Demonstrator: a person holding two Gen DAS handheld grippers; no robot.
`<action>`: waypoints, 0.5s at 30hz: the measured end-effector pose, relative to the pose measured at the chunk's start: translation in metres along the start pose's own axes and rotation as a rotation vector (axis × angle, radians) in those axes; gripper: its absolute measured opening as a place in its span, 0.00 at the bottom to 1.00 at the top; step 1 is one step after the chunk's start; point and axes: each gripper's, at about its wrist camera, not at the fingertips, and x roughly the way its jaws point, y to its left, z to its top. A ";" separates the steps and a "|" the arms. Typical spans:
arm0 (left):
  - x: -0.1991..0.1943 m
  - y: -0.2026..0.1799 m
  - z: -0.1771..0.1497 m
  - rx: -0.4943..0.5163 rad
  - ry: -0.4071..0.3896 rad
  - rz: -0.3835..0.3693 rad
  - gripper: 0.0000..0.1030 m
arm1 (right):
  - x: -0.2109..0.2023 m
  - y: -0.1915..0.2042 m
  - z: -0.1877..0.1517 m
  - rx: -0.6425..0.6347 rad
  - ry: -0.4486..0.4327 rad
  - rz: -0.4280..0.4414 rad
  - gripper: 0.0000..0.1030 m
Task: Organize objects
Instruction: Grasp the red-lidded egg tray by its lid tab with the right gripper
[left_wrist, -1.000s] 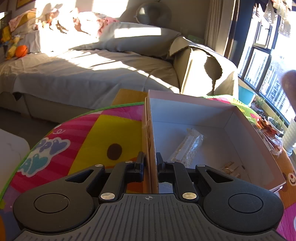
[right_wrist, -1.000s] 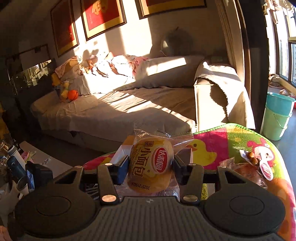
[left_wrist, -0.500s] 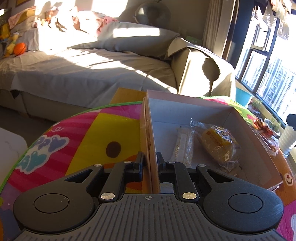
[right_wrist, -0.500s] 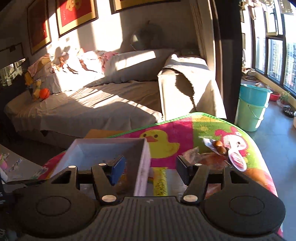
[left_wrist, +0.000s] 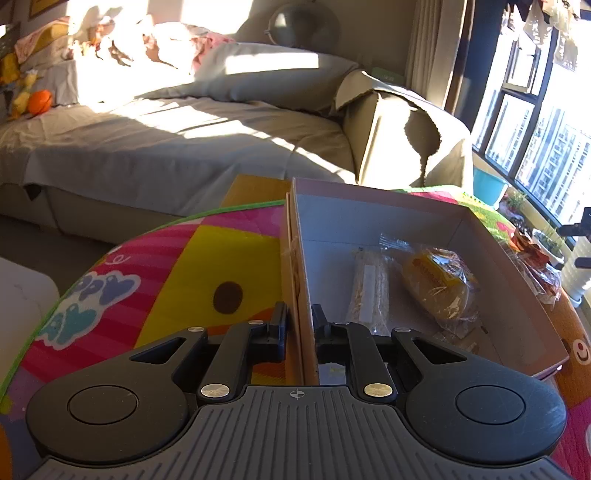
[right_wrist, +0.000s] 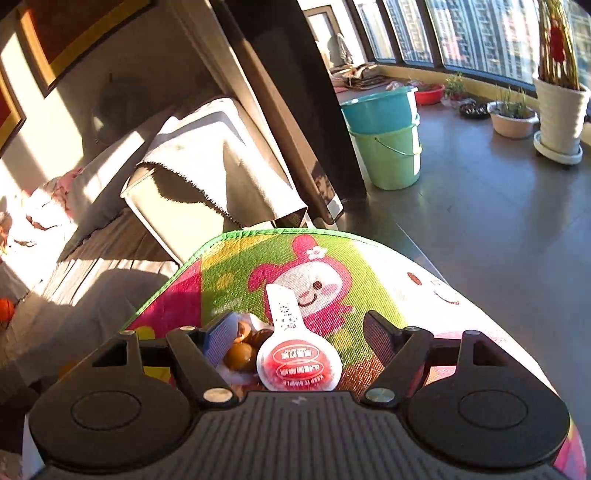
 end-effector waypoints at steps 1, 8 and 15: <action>0.001 0.000 0.001 0.003 0.004 0.002 0.14 | 0.012 -0.004 0.002 0.036 0.009 0.006 0.77; 0.004 -0.003 -0.002 0.017 0.024 0.017 0.13 | 0.058 0.009 -0.012 -0.036 0.053 -0.025 0.40; 0.005 -0.002 -0.002 0.004 0.027 0.015 0.13 | 0.015 0.004 -0.040 -0.117 0.132 0.060 0.25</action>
